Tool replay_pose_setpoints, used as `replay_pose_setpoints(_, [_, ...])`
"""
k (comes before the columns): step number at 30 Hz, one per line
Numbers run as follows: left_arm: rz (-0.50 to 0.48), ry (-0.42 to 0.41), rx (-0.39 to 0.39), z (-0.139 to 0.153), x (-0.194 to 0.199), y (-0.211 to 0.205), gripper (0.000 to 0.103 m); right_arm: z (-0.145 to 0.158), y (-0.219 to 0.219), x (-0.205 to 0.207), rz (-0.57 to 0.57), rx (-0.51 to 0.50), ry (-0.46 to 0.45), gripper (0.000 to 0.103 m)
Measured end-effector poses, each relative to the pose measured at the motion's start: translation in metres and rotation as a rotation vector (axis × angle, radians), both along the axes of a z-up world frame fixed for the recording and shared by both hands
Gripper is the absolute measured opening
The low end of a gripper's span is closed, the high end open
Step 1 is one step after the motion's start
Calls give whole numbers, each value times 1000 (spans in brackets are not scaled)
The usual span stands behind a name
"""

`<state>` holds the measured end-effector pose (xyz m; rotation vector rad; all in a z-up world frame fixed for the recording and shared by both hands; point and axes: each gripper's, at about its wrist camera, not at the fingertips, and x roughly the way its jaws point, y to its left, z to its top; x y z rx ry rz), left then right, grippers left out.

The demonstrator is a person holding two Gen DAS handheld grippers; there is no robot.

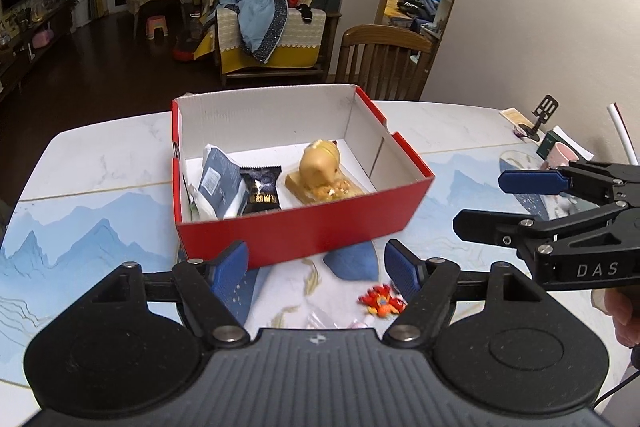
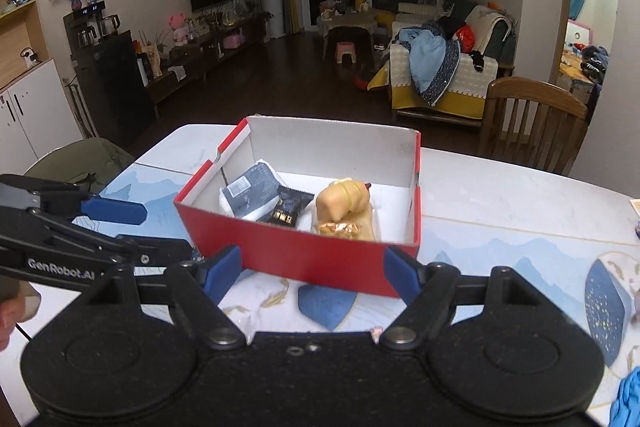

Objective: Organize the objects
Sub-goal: 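Withdraw both tools from the box back over the table items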

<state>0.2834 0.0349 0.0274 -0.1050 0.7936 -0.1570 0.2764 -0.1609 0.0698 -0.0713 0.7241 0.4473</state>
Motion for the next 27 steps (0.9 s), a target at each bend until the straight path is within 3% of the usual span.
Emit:
replay_pose_setpoints(4, [3, 12, -27, -6, -17, 3, 75, -10, -4, -17, -25, 4, -1, 81])
replay_pose_setpoints(16, [-8, 35, 34, -40, -48, -3, 75, -58, -10, -56, -54, -1, 67, 87])
replay_pose_setpoints(19, [-13, 57, 38, -52, -52, -4, 83, -70, -9, -63, -51, -6, 79, 91])
replay_pose_setpoints(24, [-35, 89, 62, -73, -52, -7, 86, -87, -6, -70, -16, -22, 101, 98])
replay_pose_setpoints(27, [-56, 99, 76, -84, -52, -8, 96, -95, -4, -73, 6, -43, 106, 101])
